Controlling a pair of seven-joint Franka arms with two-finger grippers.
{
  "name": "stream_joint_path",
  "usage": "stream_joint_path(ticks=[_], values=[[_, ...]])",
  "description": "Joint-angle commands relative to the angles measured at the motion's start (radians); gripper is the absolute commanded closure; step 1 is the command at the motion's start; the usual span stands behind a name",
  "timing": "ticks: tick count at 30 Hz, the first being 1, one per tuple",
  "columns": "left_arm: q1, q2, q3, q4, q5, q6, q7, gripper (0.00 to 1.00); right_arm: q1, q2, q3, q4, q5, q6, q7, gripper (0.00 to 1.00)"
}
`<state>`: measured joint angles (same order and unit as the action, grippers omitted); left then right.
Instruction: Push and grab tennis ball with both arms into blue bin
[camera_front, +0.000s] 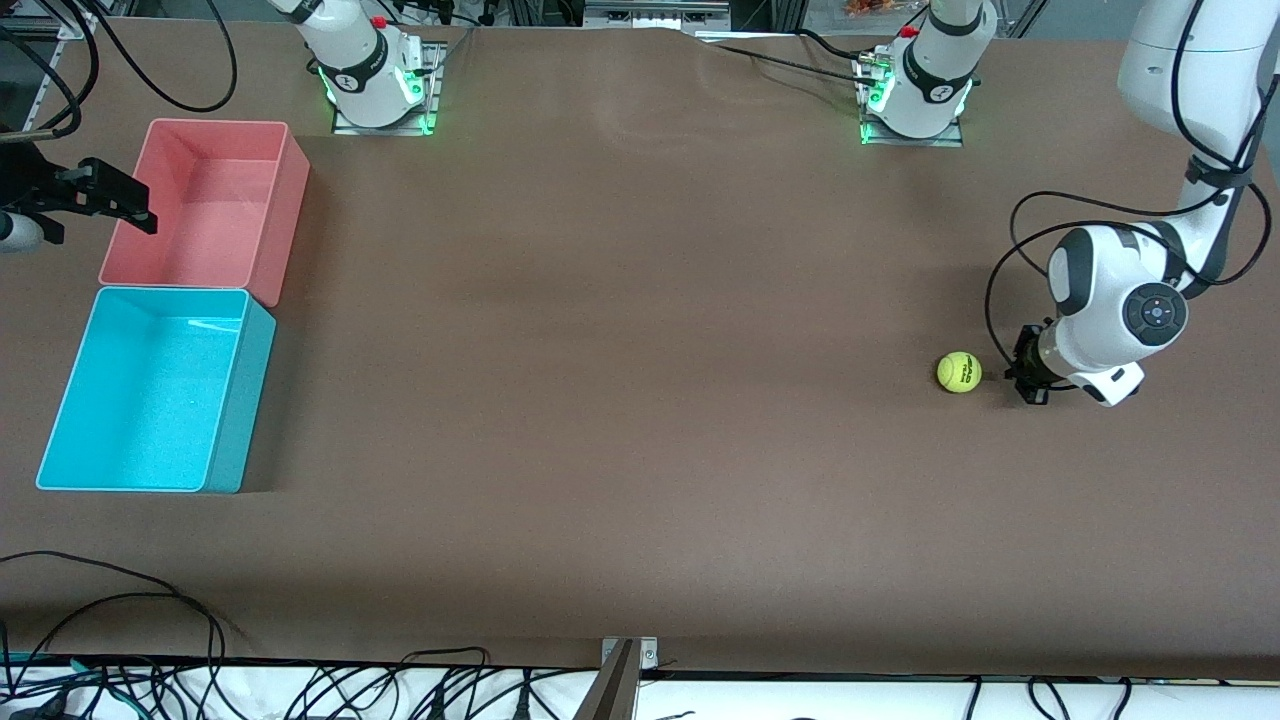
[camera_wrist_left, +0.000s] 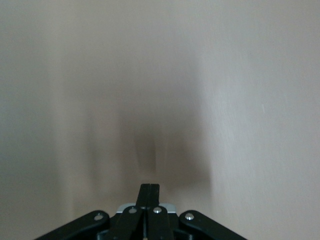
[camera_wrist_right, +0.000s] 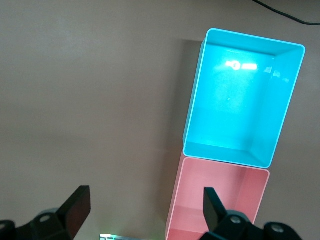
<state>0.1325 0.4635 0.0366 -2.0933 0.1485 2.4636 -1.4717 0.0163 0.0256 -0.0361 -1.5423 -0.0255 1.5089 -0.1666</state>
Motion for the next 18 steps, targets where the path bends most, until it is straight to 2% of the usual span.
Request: stream_joint_path(ticks=[1, 6, 13, 18], values=[[0.065, -0.003, -0.006, -0.001, 0.088, 0.009, -0.001, 1.0, -0.003, -0.009, 0.001, 0.011, 0.016, -0.016, 0.003, 0.0], [0.099, -0.002, -0.007, 0.002, 0.169, 0.011, -0.001, 1.0, -0.003, -0.009, -0.001, 0.011, 0.016, -0.016, 0.003, 0.0], [0.085, -0.006, -0.024, -0.008, 0.169, 0.003, -0.068, 1.0, -0.003, -0.009, -0.001, 0.011, 0.016, -0.016, 0.003, 0.0], [0.085, -0.002, -0.15, -0.03, 0.164, 0.006, -0.292, 1.0, -0.003, -0.009, -0.001, 0.011, 0.016, -0.016, 0.001, 0.0]])
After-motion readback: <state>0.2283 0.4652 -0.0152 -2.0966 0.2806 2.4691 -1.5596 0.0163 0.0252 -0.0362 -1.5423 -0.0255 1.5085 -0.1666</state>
